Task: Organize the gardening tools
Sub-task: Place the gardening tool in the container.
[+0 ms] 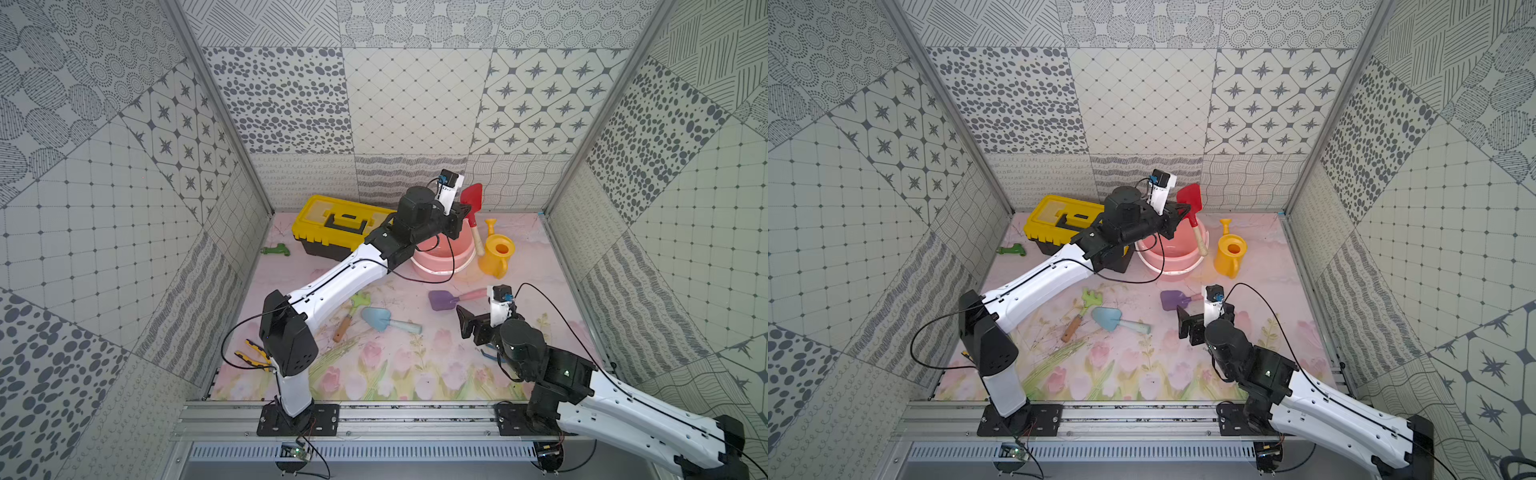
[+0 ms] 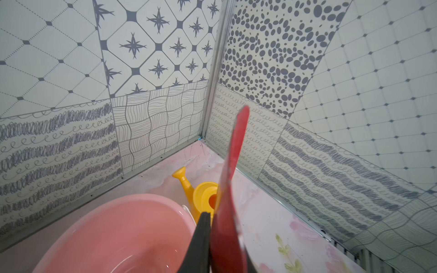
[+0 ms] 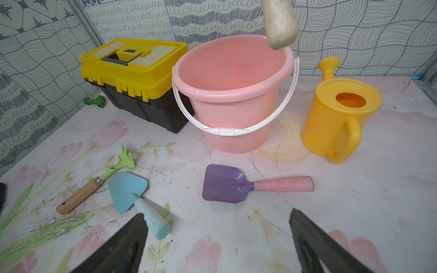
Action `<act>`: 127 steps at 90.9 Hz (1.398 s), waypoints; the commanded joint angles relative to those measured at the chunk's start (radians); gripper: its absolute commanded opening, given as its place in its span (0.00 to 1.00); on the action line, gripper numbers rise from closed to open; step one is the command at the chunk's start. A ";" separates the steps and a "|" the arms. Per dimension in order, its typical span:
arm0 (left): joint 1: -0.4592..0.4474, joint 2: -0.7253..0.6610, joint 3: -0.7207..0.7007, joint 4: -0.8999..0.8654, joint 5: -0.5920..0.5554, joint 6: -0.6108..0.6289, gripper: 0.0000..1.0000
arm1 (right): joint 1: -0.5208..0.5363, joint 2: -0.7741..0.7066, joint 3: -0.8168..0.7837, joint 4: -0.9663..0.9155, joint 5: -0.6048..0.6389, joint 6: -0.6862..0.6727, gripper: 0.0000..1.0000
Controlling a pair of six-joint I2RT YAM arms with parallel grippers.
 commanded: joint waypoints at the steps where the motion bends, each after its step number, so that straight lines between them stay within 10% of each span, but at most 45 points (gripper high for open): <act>1: 0.054 0.114 0.087 0.020 -0.067 0.215 0.00 | -0.003 -0.037 -0.007 -0.012 0.063 0.031 0.97; 82: 0.190 0.298 0.007 0.049 0.138 0.128 0.01 | -0.063 -0.009 -0.018 -0.012 0.043 0.052 0.97; 109: 0.197 0.252 -0.033 0.031 0.163 0.065 0.32 | -0.081 -0.005 -0.018 -0.013 0.025 0.057 0.97; 119: 0.198 0.216 -0.035 0.002 0.163 0.007 0.65 | -0.085 -0.008 -0.018 -0.012 0.017 0.060 0.97; 127: 0.200 0.181 -0.034 -0.027 0.178 -0.058 0.73 | -0.089 -0.007 -0.018 -0.013 0.009 0.061 0.97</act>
